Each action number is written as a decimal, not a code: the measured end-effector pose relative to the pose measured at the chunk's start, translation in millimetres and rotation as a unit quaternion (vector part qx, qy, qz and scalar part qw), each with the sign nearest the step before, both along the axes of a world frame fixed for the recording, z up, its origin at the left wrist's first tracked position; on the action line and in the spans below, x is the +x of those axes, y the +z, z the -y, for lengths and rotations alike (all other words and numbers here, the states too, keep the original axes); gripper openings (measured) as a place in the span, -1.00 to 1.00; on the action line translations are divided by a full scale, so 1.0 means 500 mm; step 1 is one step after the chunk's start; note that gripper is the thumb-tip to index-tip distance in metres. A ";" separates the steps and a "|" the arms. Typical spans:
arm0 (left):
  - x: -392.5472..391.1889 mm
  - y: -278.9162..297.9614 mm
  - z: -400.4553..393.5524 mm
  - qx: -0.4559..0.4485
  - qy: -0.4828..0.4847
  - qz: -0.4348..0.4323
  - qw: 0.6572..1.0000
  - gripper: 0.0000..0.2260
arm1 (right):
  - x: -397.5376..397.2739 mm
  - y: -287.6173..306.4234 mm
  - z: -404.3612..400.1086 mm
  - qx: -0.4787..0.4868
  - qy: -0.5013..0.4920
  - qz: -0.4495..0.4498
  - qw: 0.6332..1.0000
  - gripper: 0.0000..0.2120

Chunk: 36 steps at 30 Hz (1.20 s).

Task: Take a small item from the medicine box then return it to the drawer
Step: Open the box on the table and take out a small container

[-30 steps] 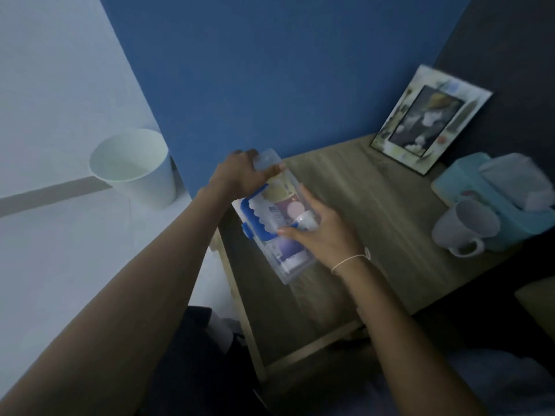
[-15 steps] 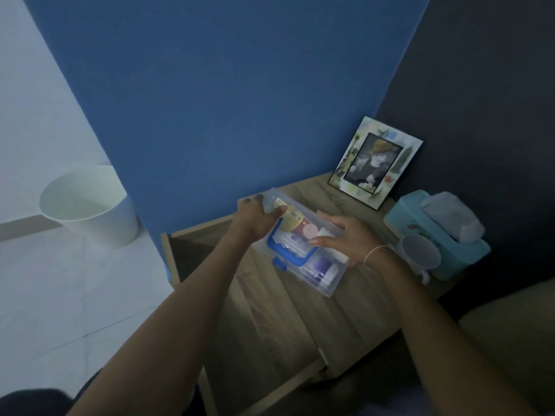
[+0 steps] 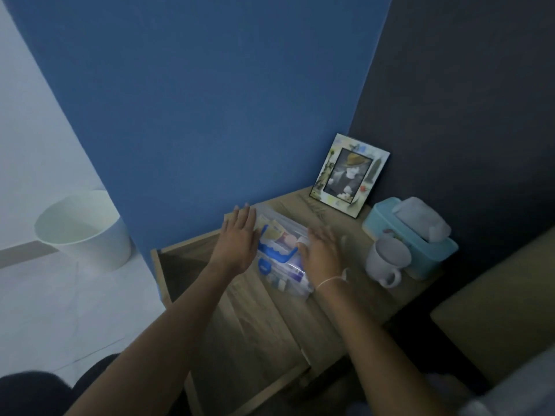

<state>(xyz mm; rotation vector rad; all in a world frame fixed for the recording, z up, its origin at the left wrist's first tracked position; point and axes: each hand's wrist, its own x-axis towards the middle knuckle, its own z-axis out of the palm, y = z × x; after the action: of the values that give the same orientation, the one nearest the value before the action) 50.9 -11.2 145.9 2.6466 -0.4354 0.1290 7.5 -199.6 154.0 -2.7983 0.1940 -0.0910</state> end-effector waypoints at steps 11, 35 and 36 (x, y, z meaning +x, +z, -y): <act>-0.047 -0.048 -0.012 0.068 -0.111 0.064 0.989 -0.52 | -0.078 -0.062 -0.064 -0.124 0.046 0.119 0.984 -0.45; 0.150 -0.063 0.040 -0.033 -0.092 0.030 0.995 -0.49 | 0.152 -0.086 0.005 -0.020 0.076 0.135 0.988 -0.46; 0.134 -0.065 0.043 -0.099 -0.061 0.031 0.993 -0.51 | 0.153 -0.084 0.011 -0.007 0.069 0.136 0.988 -0.45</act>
<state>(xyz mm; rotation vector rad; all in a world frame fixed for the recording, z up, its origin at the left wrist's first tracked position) 117.8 -32.5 113.2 2.4209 -0.5728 0.2058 84.1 -205.3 112.1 -2.7652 -0.0670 -0.4378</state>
